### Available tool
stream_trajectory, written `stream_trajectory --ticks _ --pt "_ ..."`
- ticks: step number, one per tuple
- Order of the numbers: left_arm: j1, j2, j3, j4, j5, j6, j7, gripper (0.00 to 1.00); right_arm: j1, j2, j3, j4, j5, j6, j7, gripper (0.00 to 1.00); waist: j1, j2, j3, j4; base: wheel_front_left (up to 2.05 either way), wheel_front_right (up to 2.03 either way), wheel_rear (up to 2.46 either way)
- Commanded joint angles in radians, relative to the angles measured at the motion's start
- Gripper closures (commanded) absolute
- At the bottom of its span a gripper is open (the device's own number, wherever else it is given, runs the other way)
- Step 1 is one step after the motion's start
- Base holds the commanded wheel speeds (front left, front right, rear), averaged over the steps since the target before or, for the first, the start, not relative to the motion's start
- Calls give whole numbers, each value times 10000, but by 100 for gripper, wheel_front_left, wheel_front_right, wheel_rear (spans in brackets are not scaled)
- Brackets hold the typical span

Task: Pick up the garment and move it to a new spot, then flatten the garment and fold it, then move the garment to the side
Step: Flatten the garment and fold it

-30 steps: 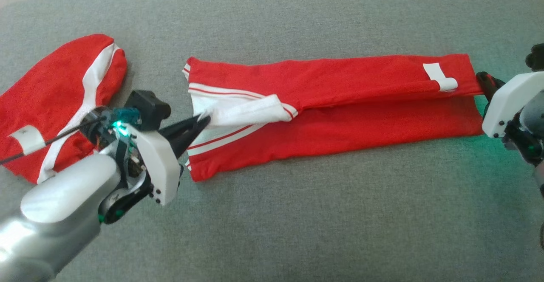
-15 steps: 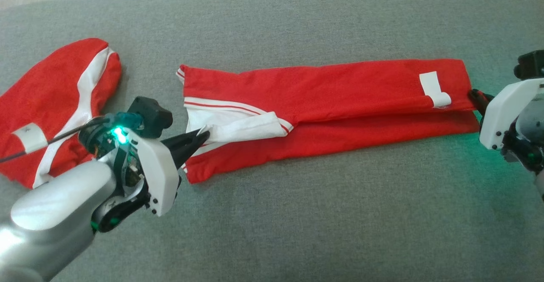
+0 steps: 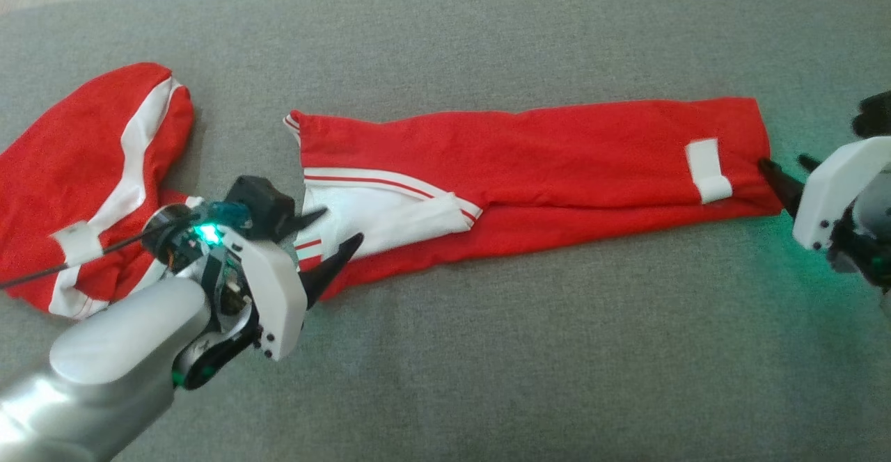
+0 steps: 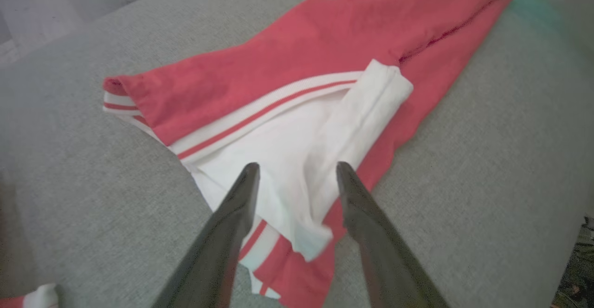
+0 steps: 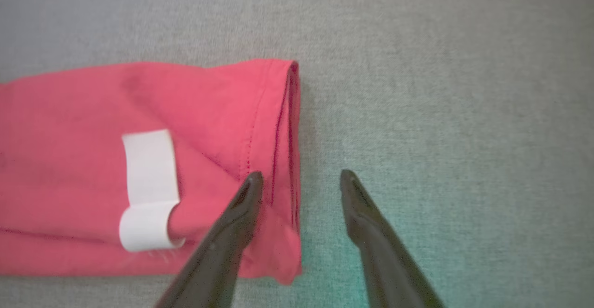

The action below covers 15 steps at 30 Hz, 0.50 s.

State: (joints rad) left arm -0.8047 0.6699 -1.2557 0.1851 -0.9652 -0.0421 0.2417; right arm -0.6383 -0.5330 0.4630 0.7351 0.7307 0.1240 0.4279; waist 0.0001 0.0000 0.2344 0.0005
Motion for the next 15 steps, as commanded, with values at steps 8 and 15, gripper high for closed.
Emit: stream_trajectory --ticks 8,15 --pt "202 -277 2334 208 -412 1236 -3255 0 -205 435 -1528 -477 177 67 -2120 0 -1 0 -410 -108 0 0 0" --pt "1442 -887 4305 233 -645 2444 -5008 0 462 1298 -2194 -1954 -235 67 -4542 0 -1 0 -787 -90 0 0 0"
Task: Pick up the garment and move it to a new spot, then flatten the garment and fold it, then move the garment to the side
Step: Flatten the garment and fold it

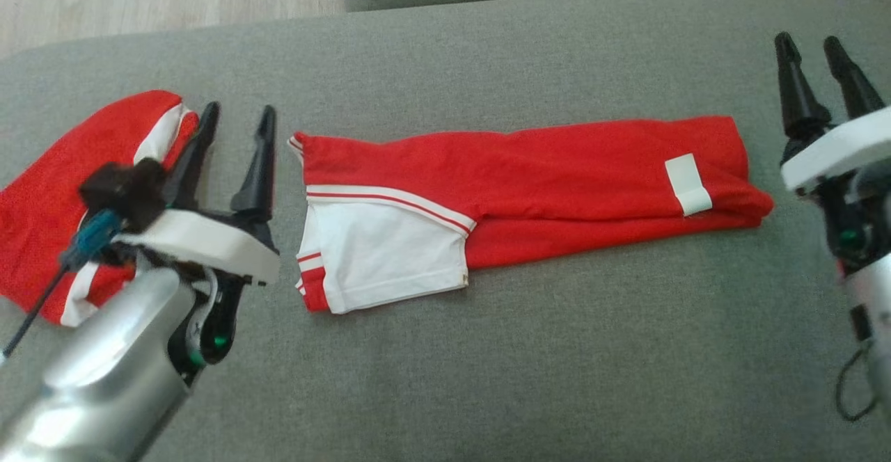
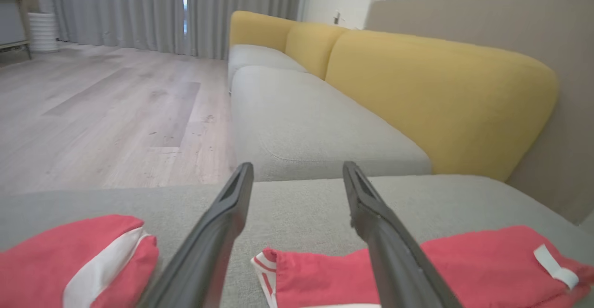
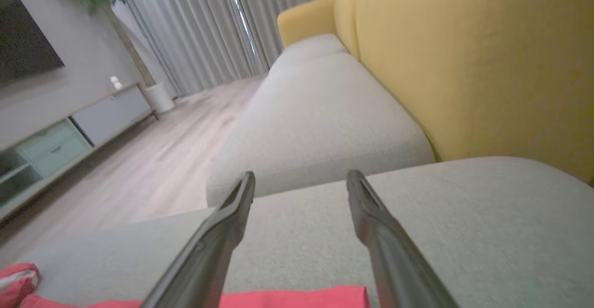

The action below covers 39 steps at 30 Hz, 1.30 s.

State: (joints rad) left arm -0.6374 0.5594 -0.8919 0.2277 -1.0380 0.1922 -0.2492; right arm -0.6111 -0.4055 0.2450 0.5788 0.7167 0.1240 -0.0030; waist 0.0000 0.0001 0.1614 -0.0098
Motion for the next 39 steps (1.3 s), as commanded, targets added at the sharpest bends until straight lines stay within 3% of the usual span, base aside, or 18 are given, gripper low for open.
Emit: stream_trajectory --ticks 1,6,12,16,24,27,39 --pt "-20 40 1172 -317 285 215 -112 0 341 182 -94 -617 -225 67 -505 0 0 -1 -106 26 0 0 0" --pt "1697 -1133 3318 -969 1842 110 -122 0 1234 1092 -319 -1504 -1484 67 -1551 0 0 -1 -308 23 0 0 0" --pt "3493 -2521 4776 -1084 3433 -673 -124 0 2372 2589 -971 -1848 -3247 67 -2237 0 0 -1 -452 -42 0 0 0" --pt "4201 -3226 5534 -962 4333 -1279 -124 0 2929 3196 -1361 -1928 -4130 67 -2398 0 0 -1 -444 -67 0 0 0" --pt "4427 -3927 6438 -618 5339 -2214 -125 0 3085 3491 -1680 -2008 -4858 67 -2424 0 0 -1 -199 -34 0 0 0" --pt "4336 -4123 6641 -460 5626 -2495 -125 0 2848 3523 -2225 -1781 -5029 67 -2187 0 0 -1 -39 26 0 0 0" --pt "3920 -4591 6821 17 6163 -3081 -125 0 1055 3550 -5557 1541 -5494 67 -1064 0 0 -1 758 541 0 0 0"
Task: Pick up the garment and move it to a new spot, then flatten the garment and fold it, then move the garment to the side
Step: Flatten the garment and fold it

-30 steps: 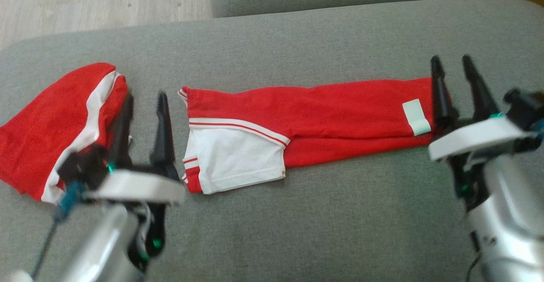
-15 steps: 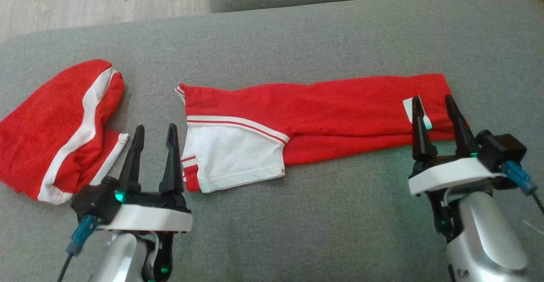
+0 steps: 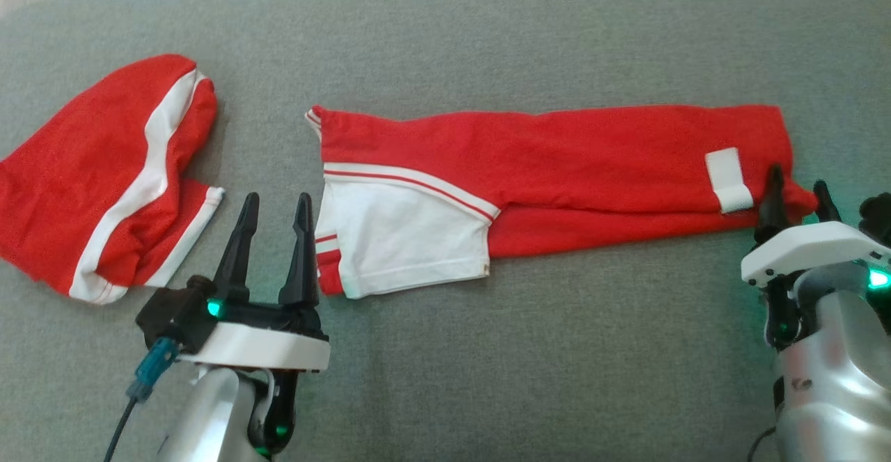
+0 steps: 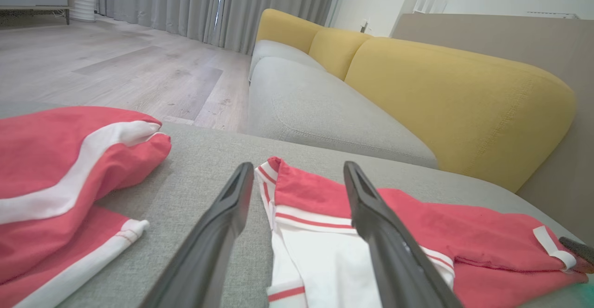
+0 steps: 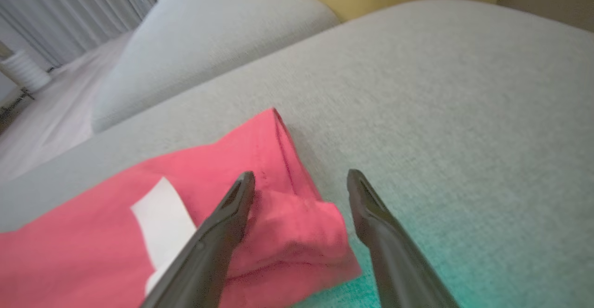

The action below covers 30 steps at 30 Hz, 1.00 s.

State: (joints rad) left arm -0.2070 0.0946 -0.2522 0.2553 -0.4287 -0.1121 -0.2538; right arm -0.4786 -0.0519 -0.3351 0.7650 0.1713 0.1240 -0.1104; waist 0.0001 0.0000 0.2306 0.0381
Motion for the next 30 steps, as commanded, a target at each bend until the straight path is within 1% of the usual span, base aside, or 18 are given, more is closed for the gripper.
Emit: stream_trajectory --ticks 1,6,11,12,13,14,17,19,22,23,24,30 --pt "-412 39 442 -240 90 -59 -79 0 -406 14 64 -8 -172 67 41 0 -1 0 105 91 0 0 0" --pt "-507 -41 503 -165 180 -129 -79 0 -987 15 -528 1527 -564 67 77 0 -1 0 229 170 0 0 0" --pt "-609 -106 566 -111 240 -160 -80 0 -1494 15 -542 2844 -734 67 -202 0 -1 0 299 124 0 0 0" --pt "-621 -112 593 -104 248 -164 -80 0 -1597 15 -505 3070 -731 67 -306 22 -1 0 299 95 0 0 0" --pt "-630 -116 625 -96 256 -167 -80 0 -1703 15 -452 3287 -721 67 -419 88 -1 0 294 61 0 0 0" --pt "-633 -116 658 -87 268 -170 -80 0 -1800 15 -372 3489 -728 67 -538 100 -1 0 283 22 0 0 0" --pt "-627 -115 715 -61 314 -176 -80 0 -2003 16 -325 3865 -839 67 -906 100 -1 0 229 -110 0 0 0" --pt "-616 -116 739 -50 334 -179 -80 0 -2050 16 -522 3867 -1083 67 -1099 100 -1 0 183 -200 0 0 0" --pt "-593 -124 753 -48 350 -182 -80 0 -2009 -35 -1220 3475 -1587 67 -1261 100 -1 0 97 -311 0 0 0" --pt "-570 -129 735 -50 346 -183 -80 0 -1976 -203 -1787 3130 -1893 67 -1292 100 -1 0 46 -360 0 0 0" --pt "-570 -129 735 -50 346 -183 -80 0 -1976 -203 -1787 3130 -1893 67 -1292 100 -1 0 46 -360 0 0 0" --pt "-543 -100 692 -90 250 -184 -80 0 -1792 -1023 -3343 1965 -3052 67 -958 100 -1 0 -71 -436 0 0 0"
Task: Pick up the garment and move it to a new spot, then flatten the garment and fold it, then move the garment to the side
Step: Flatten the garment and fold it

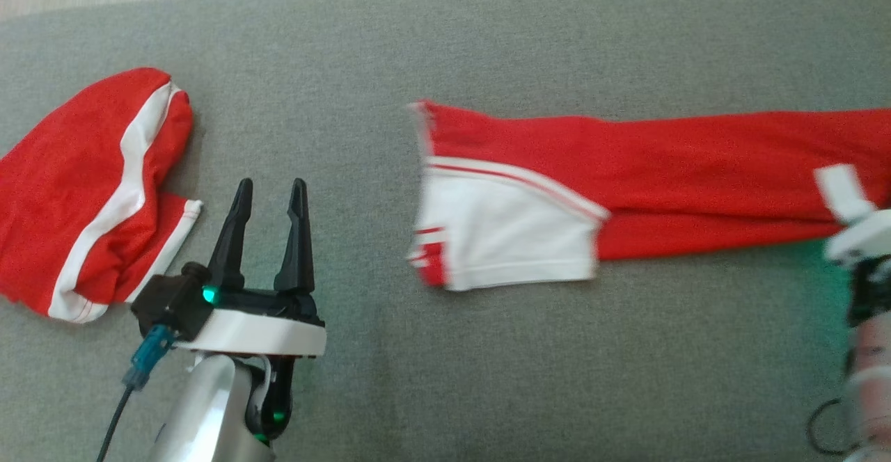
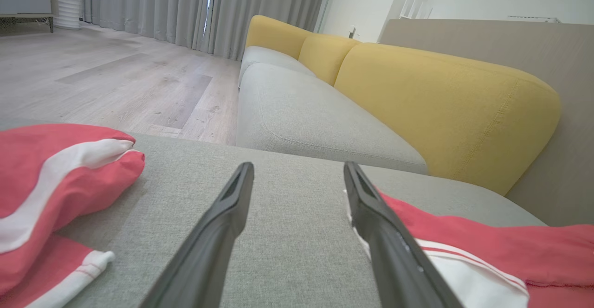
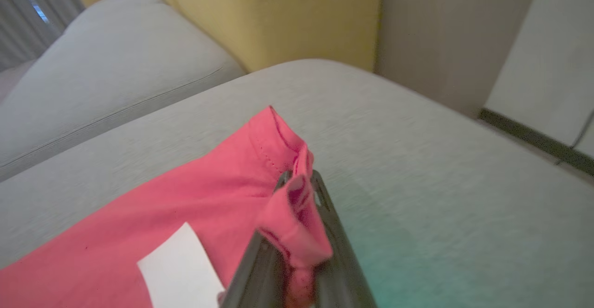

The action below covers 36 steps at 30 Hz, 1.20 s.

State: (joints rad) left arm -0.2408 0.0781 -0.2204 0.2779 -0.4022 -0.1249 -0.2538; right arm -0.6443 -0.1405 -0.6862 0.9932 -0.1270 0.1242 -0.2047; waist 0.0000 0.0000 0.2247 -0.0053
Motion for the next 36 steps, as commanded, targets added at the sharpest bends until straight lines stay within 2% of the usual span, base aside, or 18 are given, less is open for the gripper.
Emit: stream_trajectory --ticks 1,4,7,13,16,22,31,36 --pt "-205 67 374 -324 -33 -56 -80 0 -119 -194 -77 -523 -240 65 76 100 0 0 -34 -8 0 0 0" --pt "-182 65 377 -337 -70 -56 -80 0 -116 -168 -596 -1119 -709 65 317 100 0 0 -115 -32 0 0 0" --pt "-138 58 369 -328 -90 -56 -80 0 -181 160 -688 -1563 -933 65 487 100 0 0 -232 -59 0 0 0" --pt "-37 22 349 -292 -115 -57 -80 0 -202 785 191 -2103 -695 65 610 100 0 0 -569 -47 0 0 0" --pt "58 9 393 -276 -131 -57 -80 0 -157 884 1091 -2256 -233 65 651 100 0 0 -790 -12 0 0 0" --pt "201 -37 332 -220 -173 -57 -80 0 -5 899 3903 -1935 1970 65 635 100 0 0 -1156 223 0 0 0" --pt "350 -92 286 -176 -181 -57 -80 0 644 901 7930 -2340 4884 65 785 100 0 0 -1456 863 0 0 0" --pt "343 -112 174 -134 -209 -57 -80 0 859 901 9511 -2355 5925 65 752 100 0 0 -1454 1306 0 0 0"
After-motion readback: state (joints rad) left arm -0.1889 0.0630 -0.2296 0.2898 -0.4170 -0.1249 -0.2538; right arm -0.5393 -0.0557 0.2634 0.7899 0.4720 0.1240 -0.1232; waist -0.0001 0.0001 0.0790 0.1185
